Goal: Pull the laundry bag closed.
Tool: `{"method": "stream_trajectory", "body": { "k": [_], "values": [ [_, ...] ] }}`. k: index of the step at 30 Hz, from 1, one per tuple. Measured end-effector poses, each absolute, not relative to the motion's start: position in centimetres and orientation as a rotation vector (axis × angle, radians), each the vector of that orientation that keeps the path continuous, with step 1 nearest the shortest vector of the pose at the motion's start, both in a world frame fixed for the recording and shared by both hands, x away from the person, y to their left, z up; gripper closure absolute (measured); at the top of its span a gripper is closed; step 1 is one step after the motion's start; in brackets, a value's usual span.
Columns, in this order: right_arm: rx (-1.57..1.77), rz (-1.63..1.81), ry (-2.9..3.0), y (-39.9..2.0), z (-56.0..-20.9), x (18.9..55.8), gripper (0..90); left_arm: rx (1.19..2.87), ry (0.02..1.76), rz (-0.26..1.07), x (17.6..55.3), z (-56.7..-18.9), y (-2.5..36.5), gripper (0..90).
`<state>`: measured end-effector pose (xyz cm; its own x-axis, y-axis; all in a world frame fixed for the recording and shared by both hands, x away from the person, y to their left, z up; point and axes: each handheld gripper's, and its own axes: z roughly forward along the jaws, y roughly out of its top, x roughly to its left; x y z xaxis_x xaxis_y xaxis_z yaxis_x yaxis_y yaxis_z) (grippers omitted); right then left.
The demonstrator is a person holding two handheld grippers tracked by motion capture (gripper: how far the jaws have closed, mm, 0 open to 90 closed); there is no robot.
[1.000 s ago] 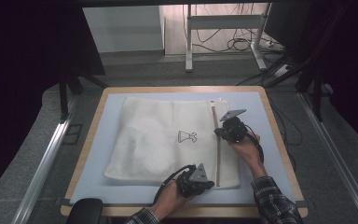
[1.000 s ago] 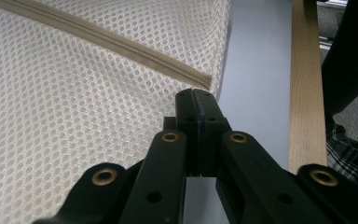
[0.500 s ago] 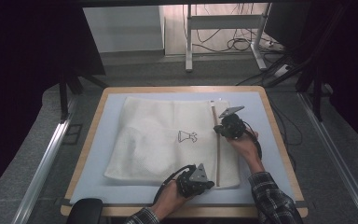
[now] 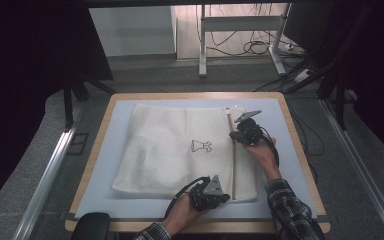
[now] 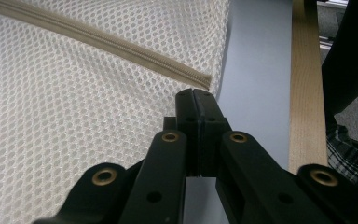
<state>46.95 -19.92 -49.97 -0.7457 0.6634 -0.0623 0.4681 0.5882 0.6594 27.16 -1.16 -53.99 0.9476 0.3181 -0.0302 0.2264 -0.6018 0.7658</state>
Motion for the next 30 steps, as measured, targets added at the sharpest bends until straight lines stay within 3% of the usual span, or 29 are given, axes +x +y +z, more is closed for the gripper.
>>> {"method": "stream_trajectory", "body": {
  "k": [30],
  "values": [
    [1.001, 0.932, 2.494, -19.7, -50.5, 50.1, 86.3, 2.238, 0.382, 0.144, 27.1, -54.0, -1.2, 90.0]
  ]
}}
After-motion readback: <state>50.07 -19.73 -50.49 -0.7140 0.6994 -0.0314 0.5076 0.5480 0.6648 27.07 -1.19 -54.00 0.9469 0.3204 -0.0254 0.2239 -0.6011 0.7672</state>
